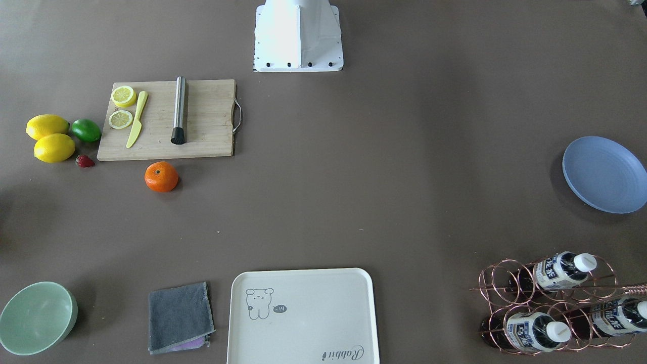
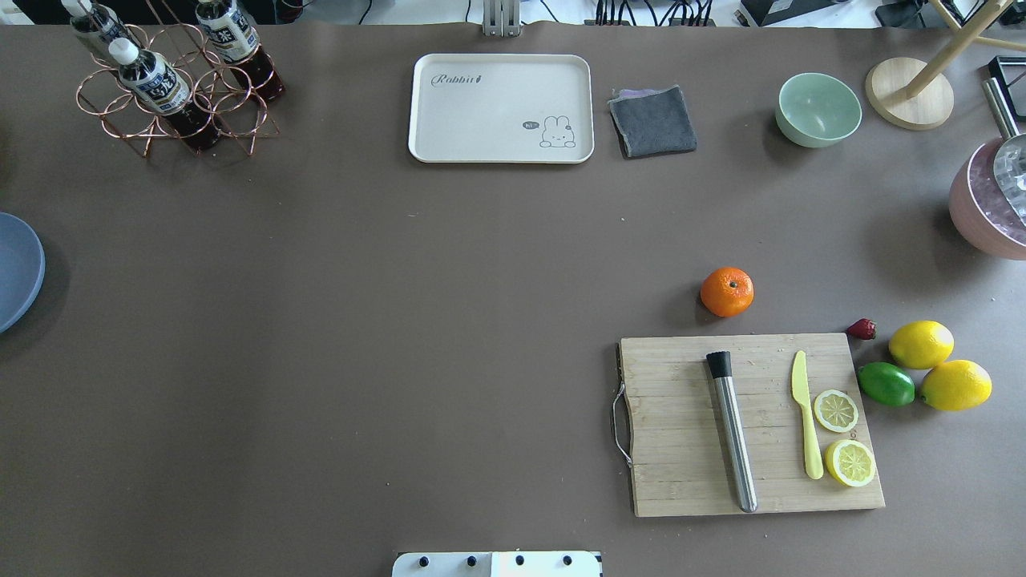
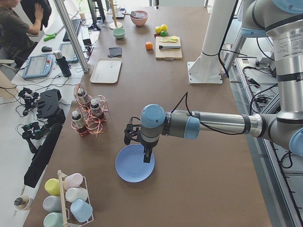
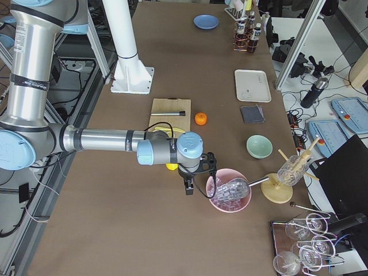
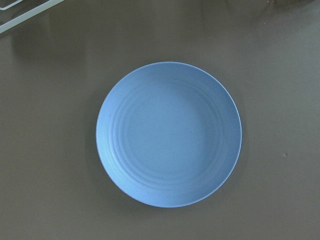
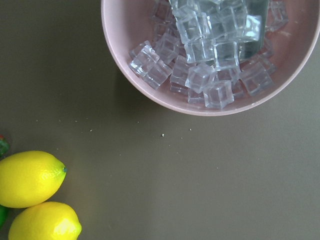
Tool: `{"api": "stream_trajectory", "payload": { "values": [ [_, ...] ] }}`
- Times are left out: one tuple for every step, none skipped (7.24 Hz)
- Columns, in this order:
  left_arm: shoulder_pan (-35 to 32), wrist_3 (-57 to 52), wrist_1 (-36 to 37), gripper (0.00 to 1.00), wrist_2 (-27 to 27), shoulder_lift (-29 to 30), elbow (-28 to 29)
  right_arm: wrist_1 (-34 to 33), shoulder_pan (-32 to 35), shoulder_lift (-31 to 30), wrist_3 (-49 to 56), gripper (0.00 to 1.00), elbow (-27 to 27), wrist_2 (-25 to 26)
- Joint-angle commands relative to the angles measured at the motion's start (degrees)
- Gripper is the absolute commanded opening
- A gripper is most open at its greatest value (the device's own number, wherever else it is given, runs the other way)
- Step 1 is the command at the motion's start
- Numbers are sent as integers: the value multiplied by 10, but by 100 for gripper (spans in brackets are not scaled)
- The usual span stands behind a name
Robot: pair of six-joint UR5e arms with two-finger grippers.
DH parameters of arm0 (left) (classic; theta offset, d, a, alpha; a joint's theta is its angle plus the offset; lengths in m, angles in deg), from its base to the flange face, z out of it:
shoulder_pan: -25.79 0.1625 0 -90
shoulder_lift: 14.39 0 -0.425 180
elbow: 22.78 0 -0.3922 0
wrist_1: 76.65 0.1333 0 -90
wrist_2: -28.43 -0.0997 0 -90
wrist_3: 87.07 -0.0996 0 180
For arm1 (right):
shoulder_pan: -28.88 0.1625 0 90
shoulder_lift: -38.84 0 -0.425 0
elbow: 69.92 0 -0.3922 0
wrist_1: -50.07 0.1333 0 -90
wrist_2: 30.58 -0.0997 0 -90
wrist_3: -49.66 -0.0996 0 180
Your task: Pick orange to plate
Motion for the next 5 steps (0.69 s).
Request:
{"api": "stream_trajectory", "payload": {
  "values": [
    [1, -1, -4, 97, 1, 7, 27, 39, -2, -8, -1, 100, -8, -3],
    [3, -1, -40, 97, 1, 16, 71, 45, -3, -6, 2, 100, -18, 3],
    [4, -1, -105, 97, 1, 24, 132, 59, -10, -7, 2, 100, -19, 5],
    [4, 2, -178, 96, 2, 28, 189, 67, -11, -8, 3, 100, -33, 1],
    [11, 3, -203, 96, 1, 59, 244, 89, -16, -11, 2, 100, -34, -2]
  ]
}}
